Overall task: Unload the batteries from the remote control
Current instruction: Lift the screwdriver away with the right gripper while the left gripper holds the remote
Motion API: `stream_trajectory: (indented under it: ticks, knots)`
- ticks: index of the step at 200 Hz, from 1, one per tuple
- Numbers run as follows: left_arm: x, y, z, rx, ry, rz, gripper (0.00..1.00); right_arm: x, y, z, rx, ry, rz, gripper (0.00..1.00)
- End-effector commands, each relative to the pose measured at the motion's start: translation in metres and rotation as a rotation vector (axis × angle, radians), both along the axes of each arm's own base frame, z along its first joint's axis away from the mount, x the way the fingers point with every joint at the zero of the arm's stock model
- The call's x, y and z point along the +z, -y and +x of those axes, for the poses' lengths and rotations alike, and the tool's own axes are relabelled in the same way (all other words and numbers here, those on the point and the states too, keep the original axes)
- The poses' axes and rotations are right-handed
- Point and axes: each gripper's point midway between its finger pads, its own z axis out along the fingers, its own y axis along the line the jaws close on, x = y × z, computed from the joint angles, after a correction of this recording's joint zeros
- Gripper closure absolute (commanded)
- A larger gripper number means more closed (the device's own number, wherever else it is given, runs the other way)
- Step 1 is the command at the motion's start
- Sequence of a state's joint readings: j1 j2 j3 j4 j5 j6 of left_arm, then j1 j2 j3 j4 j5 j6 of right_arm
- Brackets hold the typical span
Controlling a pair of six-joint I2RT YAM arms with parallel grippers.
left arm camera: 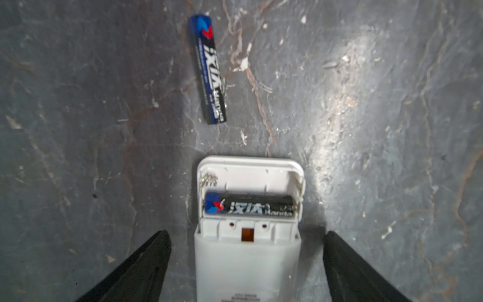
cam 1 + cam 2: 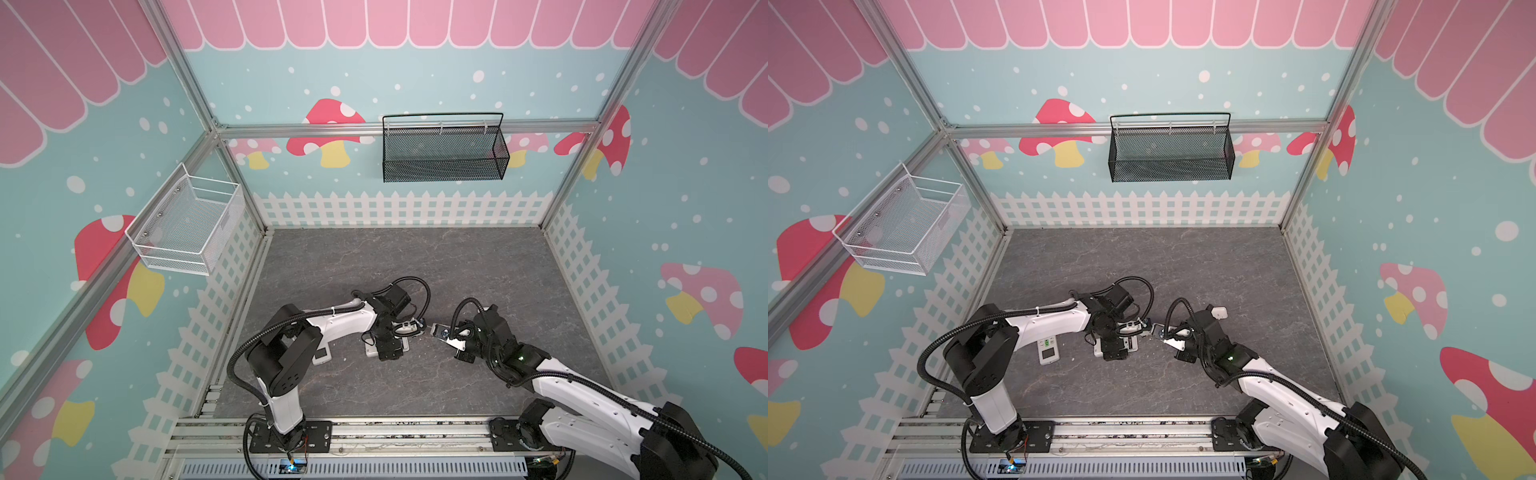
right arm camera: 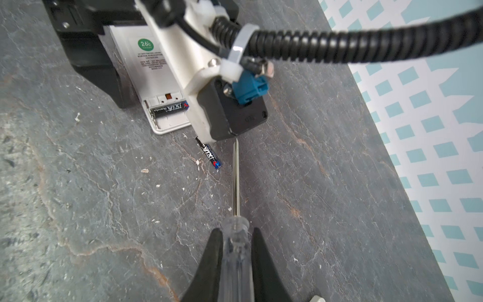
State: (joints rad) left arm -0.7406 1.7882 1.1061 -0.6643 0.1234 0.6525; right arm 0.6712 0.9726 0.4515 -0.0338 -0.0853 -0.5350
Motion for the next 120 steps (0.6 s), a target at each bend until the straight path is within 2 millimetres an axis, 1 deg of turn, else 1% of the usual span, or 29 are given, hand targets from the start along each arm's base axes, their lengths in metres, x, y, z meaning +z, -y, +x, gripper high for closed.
stream_trajectory:
  ticks: [1,9,51,69,91,120]
  knots:
    - [0.011,-0.002,0.0,0.003,0.022,-0.021,0.02,0.001,-0.003,-0.005,0.041,0.005,0.01,1.0]
    - [0.012,-0.002,-0.001,-0.003,0.027,-0.022,0.01,0.001,-0.004,-0.007,0.048,0.001,0.01,1.0]
    - [0.016,-0.011,-0.001,-0.021,0.063,0.001,0.01,0.003,-0.007,-0.008,0.066,-0.012,0.021,1.0]
    - [0.018,-0.014,-0.003,-0.029,0.069,-0.001,0.01,0.009,-0.009,-0.006,0.059,-0.009,0.035,1.0]
    - [0.027,-0.017,-0.002,-0.015,0.08,-0.025,0.01,0.019,-0.011,-0.006,0.049,-0.017,0.066,1.0]
    - [0.033,-0.025,-0.003,0.01,0.071,-0.069,0.01,0.023,-0.009,-0.008,0.035,-0.05,0.076,1.0]
